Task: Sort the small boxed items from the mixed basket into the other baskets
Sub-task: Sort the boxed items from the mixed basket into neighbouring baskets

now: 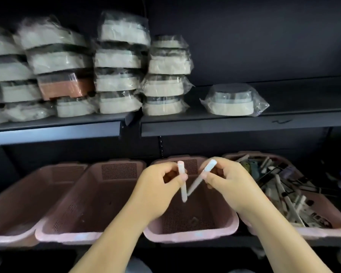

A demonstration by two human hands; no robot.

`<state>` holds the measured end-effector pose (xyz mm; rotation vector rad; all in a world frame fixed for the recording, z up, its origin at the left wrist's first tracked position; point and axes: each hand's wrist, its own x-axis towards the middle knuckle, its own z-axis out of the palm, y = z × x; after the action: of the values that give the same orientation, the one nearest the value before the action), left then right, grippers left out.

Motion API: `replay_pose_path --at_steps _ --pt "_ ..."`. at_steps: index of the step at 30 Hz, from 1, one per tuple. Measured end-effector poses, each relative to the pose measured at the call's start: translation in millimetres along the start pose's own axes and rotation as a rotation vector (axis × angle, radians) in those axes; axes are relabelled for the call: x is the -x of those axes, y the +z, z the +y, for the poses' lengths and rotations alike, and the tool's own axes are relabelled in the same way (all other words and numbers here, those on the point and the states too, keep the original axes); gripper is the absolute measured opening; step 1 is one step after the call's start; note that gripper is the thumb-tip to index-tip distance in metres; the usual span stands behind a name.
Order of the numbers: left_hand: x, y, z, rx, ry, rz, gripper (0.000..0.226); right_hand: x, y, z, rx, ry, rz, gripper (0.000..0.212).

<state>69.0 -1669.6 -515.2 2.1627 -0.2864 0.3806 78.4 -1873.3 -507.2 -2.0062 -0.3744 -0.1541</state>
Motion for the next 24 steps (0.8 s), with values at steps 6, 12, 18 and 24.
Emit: replay_pose_path --at_steps 6,12,18,24 --pt "-8 11 -19 -0.089 -0.145 -0.023 0.015 2 -6 26 0.025 0.120 0.068 0.015" --pt "-25 33 -53 -0.269 -0.231 -0.265 0.015 -2 -6 59 0.107 0.211 0.142 0.016" --pt "-34 38 -82 -0.316 -0.245 -0.291 0.009 -14 20 85 0.143 0.289 0.069 0.016" --pt "-43 62 -92 -0.401 -0.192 -0.532 0.009 -20 44 100 0.173 0.326 0.030 0.019"
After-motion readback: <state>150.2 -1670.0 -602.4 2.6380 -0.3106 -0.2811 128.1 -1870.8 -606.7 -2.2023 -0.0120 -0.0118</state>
